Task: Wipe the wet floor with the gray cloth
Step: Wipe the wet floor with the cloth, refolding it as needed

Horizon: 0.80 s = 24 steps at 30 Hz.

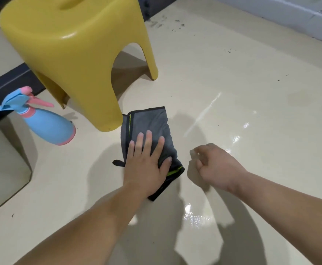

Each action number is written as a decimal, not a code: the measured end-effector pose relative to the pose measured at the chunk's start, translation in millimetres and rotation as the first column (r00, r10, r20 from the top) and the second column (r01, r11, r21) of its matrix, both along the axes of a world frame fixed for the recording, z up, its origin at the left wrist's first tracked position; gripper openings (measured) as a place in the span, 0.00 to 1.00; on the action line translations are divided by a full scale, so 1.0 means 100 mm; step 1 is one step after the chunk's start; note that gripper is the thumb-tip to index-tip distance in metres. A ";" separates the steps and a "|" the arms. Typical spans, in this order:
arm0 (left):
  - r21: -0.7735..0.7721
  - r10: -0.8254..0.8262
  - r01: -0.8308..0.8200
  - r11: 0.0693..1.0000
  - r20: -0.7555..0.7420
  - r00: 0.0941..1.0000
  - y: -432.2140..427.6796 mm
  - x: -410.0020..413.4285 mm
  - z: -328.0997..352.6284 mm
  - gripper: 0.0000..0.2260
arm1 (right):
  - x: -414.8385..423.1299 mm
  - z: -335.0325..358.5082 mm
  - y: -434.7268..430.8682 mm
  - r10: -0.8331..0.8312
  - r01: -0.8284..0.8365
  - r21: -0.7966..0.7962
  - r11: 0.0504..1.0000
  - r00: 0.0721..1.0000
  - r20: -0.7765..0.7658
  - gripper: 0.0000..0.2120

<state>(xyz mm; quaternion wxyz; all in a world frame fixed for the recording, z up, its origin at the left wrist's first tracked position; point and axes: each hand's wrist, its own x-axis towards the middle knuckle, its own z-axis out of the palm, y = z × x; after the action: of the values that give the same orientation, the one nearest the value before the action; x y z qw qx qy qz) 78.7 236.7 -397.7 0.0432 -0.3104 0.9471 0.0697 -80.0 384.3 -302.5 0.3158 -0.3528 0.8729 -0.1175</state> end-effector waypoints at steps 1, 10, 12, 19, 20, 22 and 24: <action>0.008 -0.003 0.003 1.000 -0.013 1.000 0.13 0.10 0.01 0.31 | 0.01 -0.02 0.01 -0.011 0.010 -0.027 1.000 0.999 -0.042 0.12; 0.113 -0.156 0.155 0.981 0.001 0.988 1.48 0.14 0.05 0.35 | -0.02 -0.18 0.67 -0.080 0.078 -0.023 0.997 0.993 -0.084 0.06; 0.157 -0.241 0.245 0.957 -0.047 0.969 1.75 -0.06 0.04 0.34 | -0.11 -0.19 1.03 -0.155 0.156 0.003 0.988 0.982 -0.105 0.03; 0.164 -0.585 0.579 0.798 -0.016 0.811 2.78 -0.73 0.03 0.34 | -0.36 -0.10 2.59 -0.466 0.483 0.128 0.866 0.873 -0.145 0.07; 0.159 -0.612 0.606 0.780 -0.012 0.791 2.88 -0.76 0.02 0.34 | -0.35 -0.09 2.77 -0.495 0.512 0.134 0.848 0.857 -0.143 0.07; 0.181 -0.635 0.629 0.756 -0.031 0.772 3.06 -0.82 0.02 0.34 | -0.31 -0.10 3.10 -0.542 0.561 0.140 0.816 0.826 -0.154 0.06; 0.194 -0.651 0.640 0.744 -0.006 0.759 3.25 -0.83 0.02 0.34 | -0.26 -0.10 3.38 -0.581 0.596 0.118 0.795 0.802 -0.134 0.04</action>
<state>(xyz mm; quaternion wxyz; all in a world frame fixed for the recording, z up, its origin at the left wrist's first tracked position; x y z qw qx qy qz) -3.8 561.4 -395.3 0.1223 0.0397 0.9834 0.1281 -105.6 722.7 -312.2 0.2497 -0.0433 0.9591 -0.1259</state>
